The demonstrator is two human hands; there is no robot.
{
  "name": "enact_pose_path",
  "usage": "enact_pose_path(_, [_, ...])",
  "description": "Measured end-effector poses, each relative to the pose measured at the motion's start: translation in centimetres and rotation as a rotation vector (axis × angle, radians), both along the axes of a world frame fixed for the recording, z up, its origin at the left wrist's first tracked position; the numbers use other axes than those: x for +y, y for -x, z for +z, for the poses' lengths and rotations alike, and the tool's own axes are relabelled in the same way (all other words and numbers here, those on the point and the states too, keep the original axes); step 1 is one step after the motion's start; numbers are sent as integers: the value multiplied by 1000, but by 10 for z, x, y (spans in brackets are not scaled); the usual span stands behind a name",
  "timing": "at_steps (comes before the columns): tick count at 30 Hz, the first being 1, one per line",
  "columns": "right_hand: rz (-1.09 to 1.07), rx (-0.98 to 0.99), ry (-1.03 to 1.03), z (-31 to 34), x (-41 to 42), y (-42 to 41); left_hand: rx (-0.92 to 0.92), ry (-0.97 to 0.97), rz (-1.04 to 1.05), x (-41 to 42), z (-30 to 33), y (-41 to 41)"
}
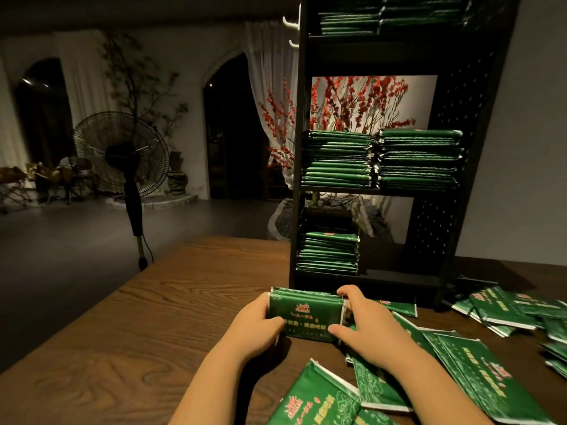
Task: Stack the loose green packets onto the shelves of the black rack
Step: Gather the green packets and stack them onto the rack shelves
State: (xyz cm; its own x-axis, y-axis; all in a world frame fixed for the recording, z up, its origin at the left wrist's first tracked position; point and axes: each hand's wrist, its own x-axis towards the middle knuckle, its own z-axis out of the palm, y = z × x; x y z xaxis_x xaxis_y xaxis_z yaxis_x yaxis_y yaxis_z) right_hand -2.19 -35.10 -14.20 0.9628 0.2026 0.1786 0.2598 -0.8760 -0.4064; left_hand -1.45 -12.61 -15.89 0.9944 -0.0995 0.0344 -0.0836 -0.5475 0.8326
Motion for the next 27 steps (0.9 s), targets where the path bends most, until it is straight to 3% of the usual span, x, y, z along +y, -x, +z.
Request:
enact_pose_path(4, [29,-25,29,4,3,2,-26,-22,24,-2,2,0])
enact_pose_path(9, [-10,68,112,4,4,0,33,-370,46,-9,2,-5])
enact_pose_path(17, [-43,100,147,8,1,2,13,-506,47,-9,3,-5])
enact_pose_path(21, [-43,76,90,8,0,4,16,-448,43,-7,1,-6])
enact_pose_path(27, [2,-21,-420,18,-3,8,-82,131,59,-12,3,-3])
